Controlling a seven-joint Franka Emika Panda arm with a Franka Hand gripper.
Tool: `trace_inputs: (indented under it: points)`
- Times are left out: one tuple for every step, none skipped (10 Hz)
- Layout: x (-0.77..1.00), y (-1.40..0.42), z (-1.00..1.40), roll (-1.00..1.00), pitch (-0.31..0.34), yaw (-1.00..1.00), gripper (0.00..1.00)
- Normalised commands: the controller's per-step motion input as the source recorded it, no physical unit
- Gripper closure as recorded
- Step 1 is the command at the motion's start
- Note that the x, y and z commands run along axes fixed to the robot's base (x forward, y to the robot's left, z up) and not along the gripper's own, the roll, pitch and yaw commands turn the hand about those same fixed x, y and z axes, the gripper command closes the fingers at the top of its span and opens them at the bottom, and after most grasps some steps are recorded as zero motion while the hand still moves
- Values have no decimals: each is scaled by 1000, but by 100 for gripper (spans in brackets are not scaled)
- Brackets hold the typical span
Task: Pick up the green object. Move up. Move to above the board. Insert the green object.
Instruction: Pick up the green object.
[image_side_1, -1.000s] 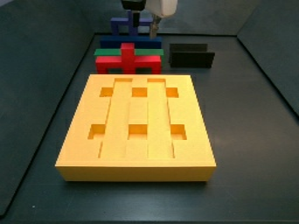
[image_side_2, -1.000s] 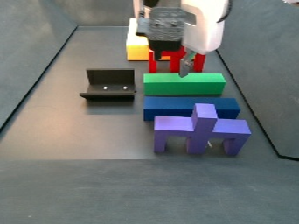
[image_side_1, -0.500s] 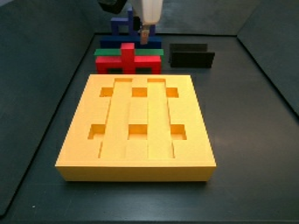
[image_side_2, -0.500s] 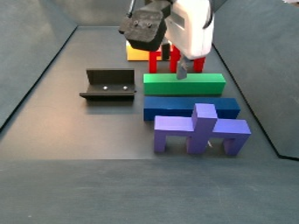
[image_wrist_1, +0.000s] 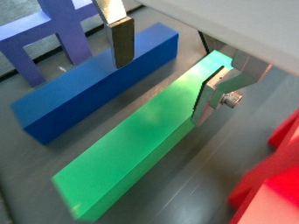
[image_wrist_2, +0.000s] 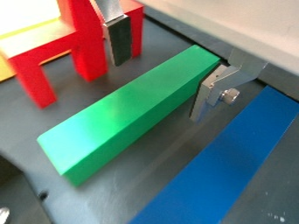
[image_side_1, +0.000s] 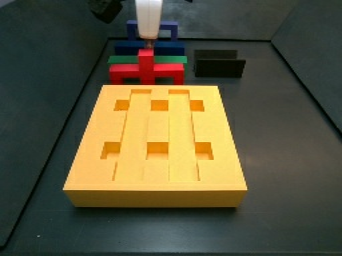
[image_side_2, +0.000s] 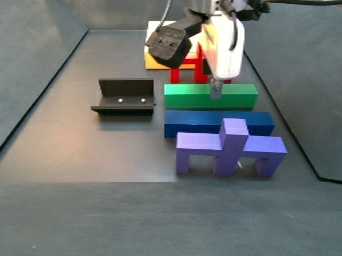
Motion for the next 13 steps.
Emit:
trace_inputs:
  points:
    - [-54, -154, -149, 121, 44, -126, 0]
    - [-177, -109, -149, 96, 3, -114, 0]
    - [0, -71, -309, 109, 0, -34, 0]
    - [-126, 0, -494, 94, 0, -91, 0]
    - [-197, 0, -263, 51, 0, -151, 0]
    - [-209, 86, -191, 0, 0, -174, 0]
    - [-203, 57, -234, 0, 0, -160, 0]
    - [-169, 97, -163, 0, 0, -169, 0]
    - [-77, 63, -63, 0, 0, -120, 0]
    - [0, 9, -91, -14, -11, -34, 0]
    - [0, 0, -86, -1, 0, 0, 0]
    - [0, 0, -86, -4, 0, 0, 0]
    - [0, 0, -51, 0, 0, 0, 0]
